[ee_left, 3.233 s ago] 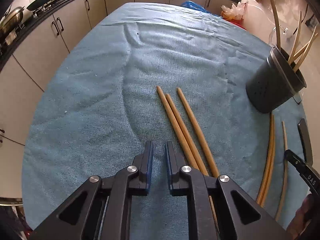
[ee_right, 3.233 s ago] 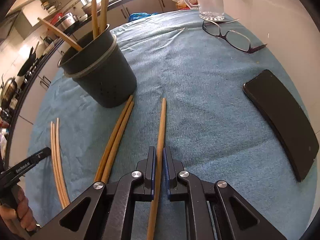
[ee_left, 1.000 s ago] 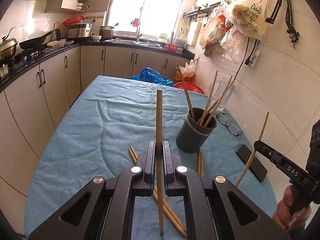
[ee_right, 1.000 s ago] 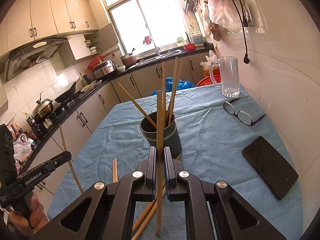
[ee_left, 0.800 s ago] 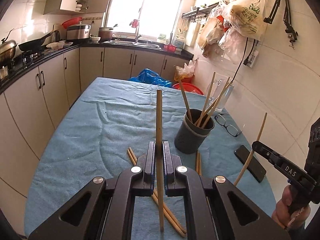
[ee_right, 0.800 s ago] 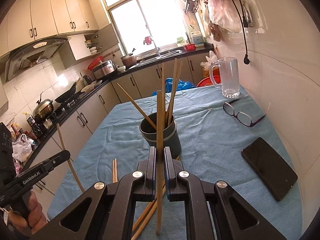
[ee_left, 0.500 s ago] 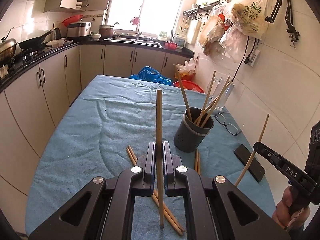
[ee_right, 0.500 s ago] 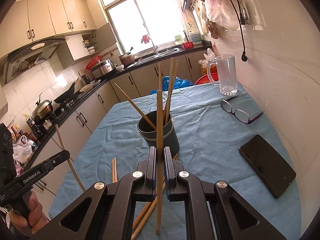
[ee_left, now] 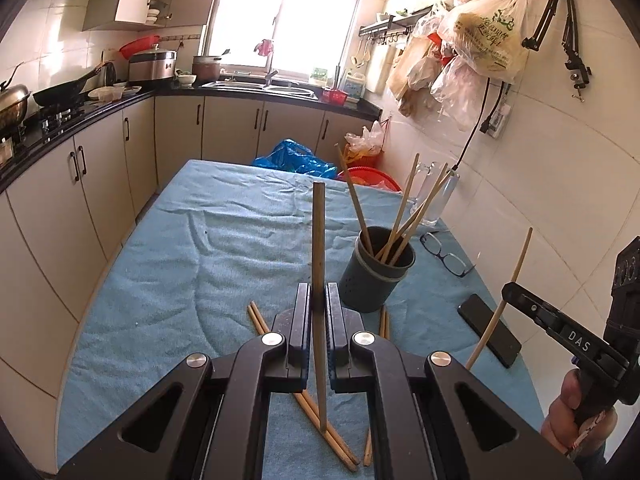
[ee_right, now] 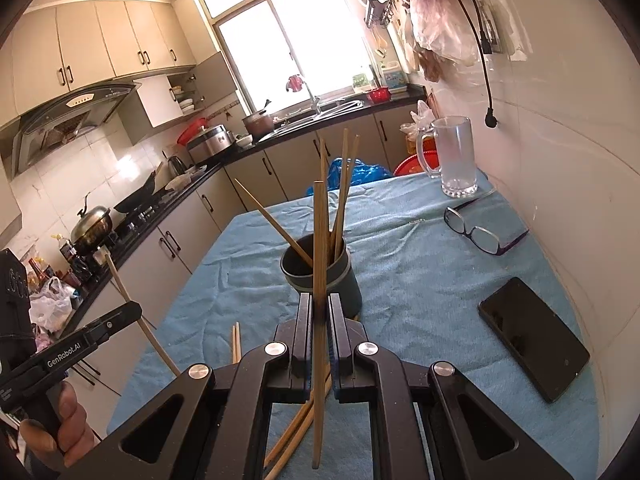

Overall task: Organize utensils
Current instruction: 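Carry the upright chopstick over the grey holder with the right tool, then lower the chopstick into the holder and open the right gripper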

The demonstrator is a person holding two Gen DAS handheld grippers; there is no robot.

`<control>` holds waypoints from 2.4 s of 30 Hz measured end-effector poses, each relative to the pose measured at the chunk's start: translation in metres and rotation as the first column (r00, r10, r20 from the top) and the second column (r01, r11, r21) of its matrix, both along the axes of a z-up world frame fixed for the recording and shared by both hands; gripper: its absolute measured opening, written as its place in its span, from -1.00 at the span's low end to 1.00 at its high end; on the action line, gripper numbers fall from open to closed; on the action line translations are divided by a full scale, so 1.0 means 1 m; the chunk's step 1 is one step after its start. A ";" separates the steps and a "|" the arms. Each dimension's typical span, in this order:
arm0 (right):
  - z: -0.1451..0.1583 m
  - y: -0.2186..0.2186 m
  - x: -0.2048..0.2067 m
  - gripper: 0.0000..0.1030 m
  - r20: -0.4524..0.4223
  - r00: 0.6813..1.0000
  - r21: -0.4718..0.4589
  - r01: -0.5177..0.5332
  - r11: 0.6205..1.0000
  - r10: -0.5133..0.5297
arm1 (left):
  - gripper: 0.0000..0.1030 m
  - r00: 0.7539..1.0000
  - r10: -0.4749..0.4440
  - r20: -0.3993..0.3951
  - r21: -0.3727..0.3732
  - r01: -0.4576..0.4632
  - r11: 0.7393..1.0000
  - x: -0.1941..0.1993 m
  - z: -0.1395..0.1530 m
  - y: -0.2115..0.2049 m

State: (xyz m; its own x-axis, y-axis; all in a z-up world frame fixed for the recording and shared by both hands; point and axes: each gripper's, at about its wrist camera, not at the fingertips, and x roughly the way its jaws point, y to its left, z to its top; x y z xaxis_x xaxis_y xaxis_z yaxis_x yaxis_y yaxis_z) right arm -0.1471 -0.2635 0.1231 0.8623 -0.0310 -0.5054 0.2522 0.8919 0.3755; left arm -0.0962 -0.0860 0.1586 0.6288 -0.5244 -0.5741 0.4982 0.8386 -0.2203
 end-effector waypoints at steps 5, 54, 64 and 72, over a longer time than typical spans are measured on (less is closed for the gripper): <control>0.009 -0.003 0.001 -0.86 0.010 1.000 -0.005 -0.002 1.000 0.002 | -0.88 1.000 -0.010 -0.001 -0.009 0.010 1.000 0.003 0.009 0.000; 0.105 -0.054 0.086 -0.86 0.215 0.970 -0.077 0.134 0.988 -0.114 | -0.88 0.991 -0.076 0.112 -0.081 0.085 0.993 0.090 0.093 -0.090; 0.074 -0.057 0.129 -0.86 0.161 0.980 -0.080 0.130 0.988 -0.116 | -0.88 0.995 -0.088 0.050 -0.051 0.091 0.995 0.111 0.057 -0.105; 0.041 -0.065 0.145 -0.86 0.080 0.990 -0.070 0.124 0.990 -0.118 | -0.88 0.996 -0.090 -0.003 -0.034 0.090 0.995 0.121 0.029 -0.108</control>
